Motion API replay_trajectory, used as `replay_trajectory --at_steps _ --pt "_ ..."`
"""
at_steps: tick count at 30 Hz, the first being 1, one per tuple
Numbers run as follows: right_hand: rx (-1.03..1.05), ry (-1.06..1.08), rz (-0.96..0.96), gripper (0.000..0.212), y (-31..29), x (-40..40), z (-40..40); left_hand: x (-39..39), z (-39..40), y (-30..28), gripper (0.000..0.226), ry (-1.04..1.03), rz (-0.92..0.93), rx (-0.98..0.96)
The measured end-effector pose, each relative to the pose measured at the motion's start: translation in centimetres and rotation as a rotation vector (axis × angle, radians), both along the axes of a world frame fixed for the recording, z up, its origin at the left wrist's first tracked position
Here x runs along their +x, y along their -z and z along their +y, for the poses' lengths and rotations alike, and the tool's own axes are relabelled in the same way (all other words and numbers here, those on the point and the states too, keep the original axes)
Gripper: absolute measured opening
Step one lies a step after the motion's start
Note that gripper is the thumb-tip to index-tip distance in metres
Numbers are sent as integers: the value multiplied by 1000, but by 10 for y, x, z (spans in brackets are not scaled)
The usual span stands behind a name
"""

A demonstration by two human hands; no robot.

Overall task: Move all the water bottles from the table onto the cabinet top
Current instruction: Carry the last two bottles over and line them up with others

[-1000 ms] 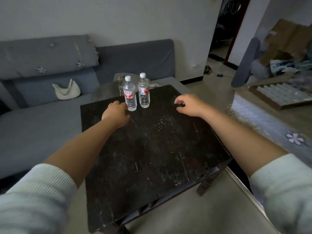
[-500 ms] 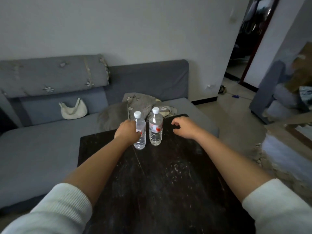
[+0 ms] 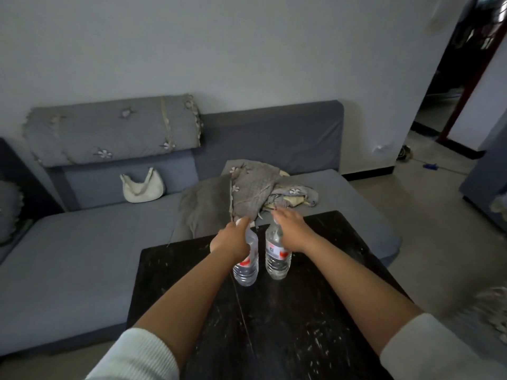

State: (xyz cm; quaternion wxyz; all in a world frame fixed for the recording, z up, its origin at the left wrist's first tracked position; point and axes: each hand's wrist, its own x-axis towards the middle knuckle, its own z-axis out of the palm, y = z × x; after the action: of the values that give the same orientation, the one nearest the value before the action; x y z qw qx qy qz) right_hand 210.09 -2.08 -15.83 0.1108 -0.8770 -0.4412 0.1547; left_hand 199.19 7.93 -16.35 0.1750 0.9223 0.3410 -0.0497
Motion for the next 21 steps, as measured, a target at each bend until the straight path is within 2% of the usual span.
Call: replay_trajectory --at_steps 6,11,21 --pt "6 -71 -54 43 6 18 8 16 5 -2 43 21 68 113" --pt "-35 -120 -51 39 1 23 -7 18 0 -1 55 51 154 130" --pt "40 -117 -3 32 18 -14 -66 -14 -33 8 42 -32 100 76"
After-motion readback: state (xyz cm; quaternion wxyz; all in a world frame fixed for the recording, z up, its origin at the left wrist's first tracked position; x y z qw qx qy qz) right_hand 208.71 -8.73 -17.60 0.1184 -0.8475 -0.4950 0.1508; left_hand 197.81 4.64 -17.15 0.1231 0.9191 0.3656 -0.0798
